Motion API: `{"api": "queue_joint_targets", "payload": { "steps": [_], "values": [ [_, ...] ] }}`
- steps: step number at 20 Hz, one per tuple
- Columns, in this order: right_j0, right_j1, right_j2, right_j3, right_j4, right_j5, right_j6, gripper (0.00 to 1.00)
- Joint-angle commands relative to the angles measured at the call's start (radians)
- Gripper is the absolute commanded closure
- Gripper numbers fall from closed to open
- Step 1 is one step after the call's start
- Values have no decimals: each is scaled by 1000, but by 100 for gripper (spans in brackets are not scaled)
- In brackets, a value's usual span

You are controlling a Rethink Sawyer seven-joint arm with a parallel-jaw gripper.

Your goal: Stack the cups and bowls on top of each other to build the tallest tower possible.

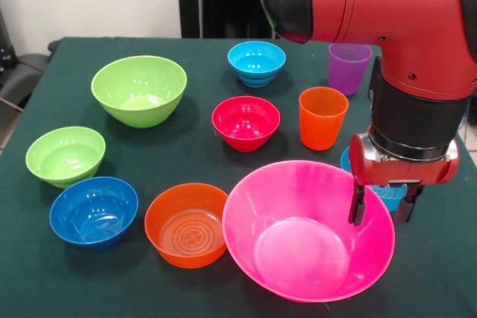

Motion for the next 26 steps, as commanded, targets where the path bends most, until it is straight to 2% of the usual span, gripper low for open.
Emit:
{"api": "queue_joint_targets", "payload": {
  "steps": [1, 9, 26],
  "values": [
    [16, -11, 66, 116, 8, -30, 156, 0],
    [21, -13, 62, 128, 12, -35, 164, 0],
    [41, 49, 55, 48, 24, -14, 200, 0]
  ]
}}
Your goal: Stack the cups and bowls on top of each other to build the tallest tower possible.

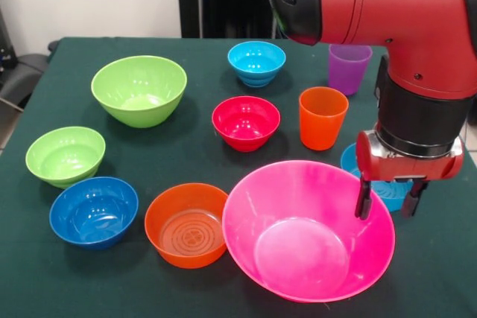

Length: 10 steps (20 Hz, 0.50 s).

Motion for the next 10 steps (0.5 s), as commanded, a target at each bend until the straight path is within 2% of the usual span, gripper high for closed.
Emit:
{"api": "queue_joint_targets", "payload": {
  "steps": [1, 10],
  "values": [
    [25, 58, 58, 18, 16, -14, 193, 0],
    [22, 81, 61, -8, 15, -3, 190, 0]
  ]
}}
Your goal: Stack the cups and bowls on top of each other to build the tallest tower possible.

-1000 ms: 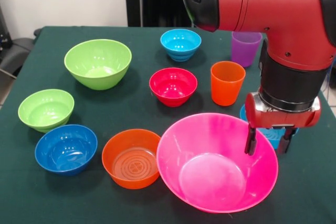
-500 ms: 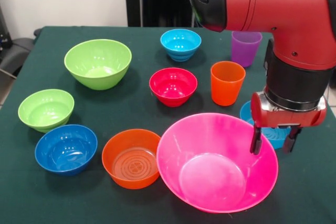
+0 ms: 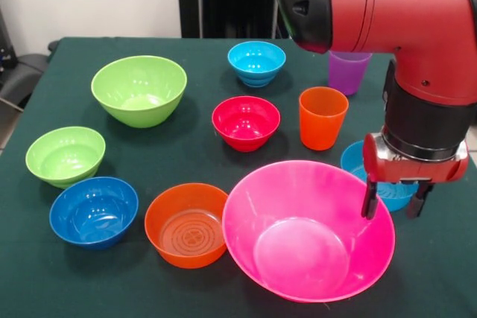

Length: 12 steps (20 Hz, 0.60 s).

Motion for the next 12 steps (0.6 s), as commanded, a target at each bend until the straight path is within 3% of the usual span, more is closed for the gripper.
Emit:
{"api": "queue_joint_targets", "payload": {
  "steps": [1, 12],
  "values": [
    [7, 68, 66, -11, 5, -3, 146, 0],
    [-7, 101, 97, -24, 7, -19, 105, 0]
  ]
}}
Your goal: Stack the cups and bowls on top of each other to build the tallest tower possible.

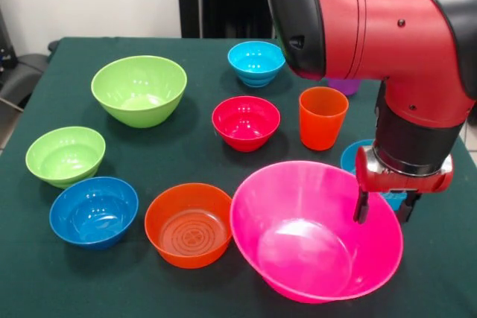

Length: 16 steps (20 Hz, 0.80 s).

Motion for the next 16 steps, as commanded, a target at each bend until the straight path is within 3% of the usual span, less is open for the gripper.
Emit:
{"api": "queue_joint_targets", "payload": {
  "steps": [1, 3, 4, 16],
  "values": [
    [-7, 48, 96, -15, 4, -25, 90, 0],
    [-2, 47, 88, -12, 0, -42, 101, 0],
    [3, 47, 78, -14, -3, -52, 112, 100],
    [16, 34, 55, -4, 10, -35, 145, 100]
  ]
}}
